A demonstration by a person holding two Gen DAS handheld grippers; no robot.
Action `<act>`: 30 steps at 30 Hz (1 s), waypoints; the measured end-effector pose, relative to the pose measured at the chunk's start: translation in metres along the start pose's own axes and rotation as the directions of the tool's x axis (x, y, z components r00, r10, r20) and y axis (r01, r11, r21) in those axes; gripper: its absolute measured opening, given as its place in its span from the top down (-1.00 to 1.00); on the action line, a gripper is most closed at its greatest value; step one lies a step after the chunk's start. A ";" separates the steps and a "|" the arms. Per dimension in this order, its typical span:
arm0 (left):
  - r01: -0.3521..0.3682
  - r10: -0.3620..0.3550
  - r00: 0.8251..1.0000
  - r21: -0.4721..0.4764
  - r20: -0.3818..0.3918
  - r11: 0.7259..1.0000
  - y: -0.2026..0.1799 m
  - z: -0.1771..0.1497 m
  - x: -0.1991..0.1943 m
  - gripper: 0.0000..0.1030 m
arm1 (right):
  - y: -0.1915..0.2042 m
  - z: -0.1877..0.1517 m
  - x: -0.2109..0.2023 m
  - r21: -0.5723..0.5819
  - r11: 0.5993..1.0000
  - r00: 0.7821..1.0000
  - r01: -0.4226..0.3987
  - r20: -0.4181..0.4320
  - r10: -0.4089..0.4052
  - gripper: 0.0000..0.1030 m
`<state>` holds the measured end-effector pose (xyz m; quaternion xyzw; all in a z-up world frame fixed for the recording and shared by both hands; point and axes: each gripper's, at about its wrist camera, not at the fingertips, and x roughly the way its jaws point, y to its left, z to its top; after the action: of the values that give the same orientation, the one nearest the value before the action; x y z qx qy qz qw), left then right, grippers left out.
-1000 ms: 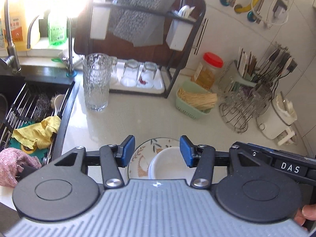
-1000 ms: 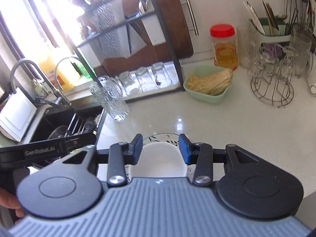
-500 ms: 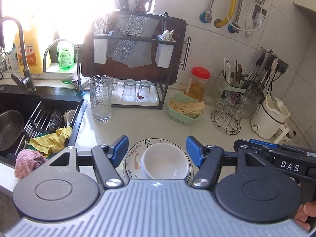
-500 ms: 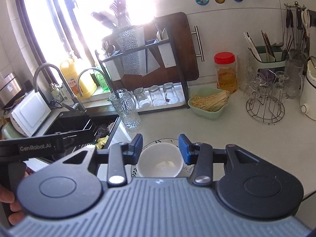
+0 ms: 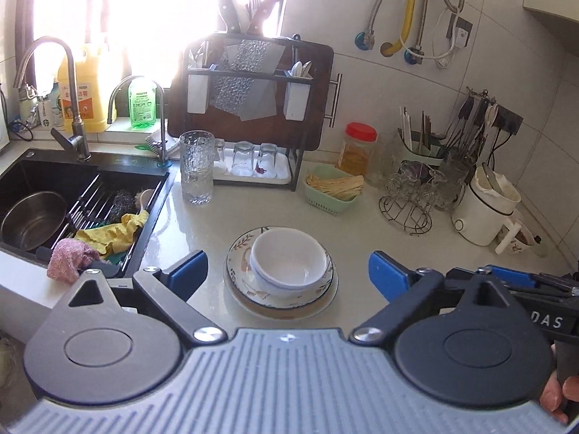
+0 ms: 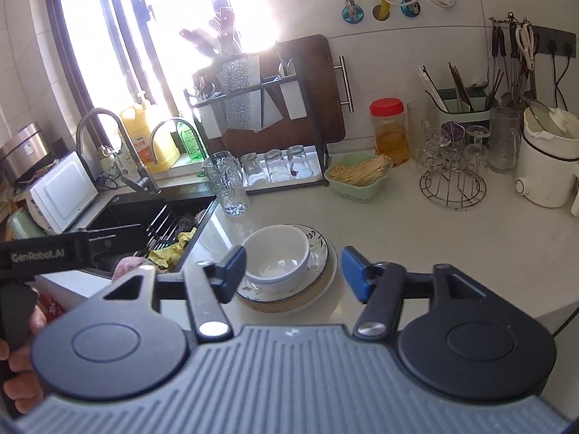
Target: Organize plates and bowls
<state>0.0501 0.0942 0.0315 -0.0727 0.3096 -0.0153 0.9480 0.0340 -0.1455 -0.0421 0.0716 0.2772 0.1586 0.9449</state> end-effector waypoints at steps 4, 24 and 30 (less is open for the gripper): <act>-0.026 0.026 0.999 0.004 -0.032 1.000 -0.004 -0.021 -0.014 -0.92 | -0.003 -0.013 -0.007 -0.026 1.000 1.000 0.016 -0.024 -0.016 -0.76; -0.073 0.074 0.996 0.014 -0.056 0.997 -0.005 -0.054 -0.051 -0.97 | 0.006 -0.041 -0.037 -0.021 1.000 1.000 0.019 -0.018 -0.020 -0.76; -0.075 0.075 0.995 0.008 -0.062 0.997 -0.001 -0.060 -0.056 -0.97 | 0.009 -0.047 -0.039 -0.022 1.000 1.000 0.017 -0.024 -0.017 -0.76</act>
<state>-0.0309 0.0901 0.0166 -0.0577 0.3416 0.0172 0.9379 -0.0251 -0.1477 -0.0597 0.0570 0.2877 0.1545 0.9435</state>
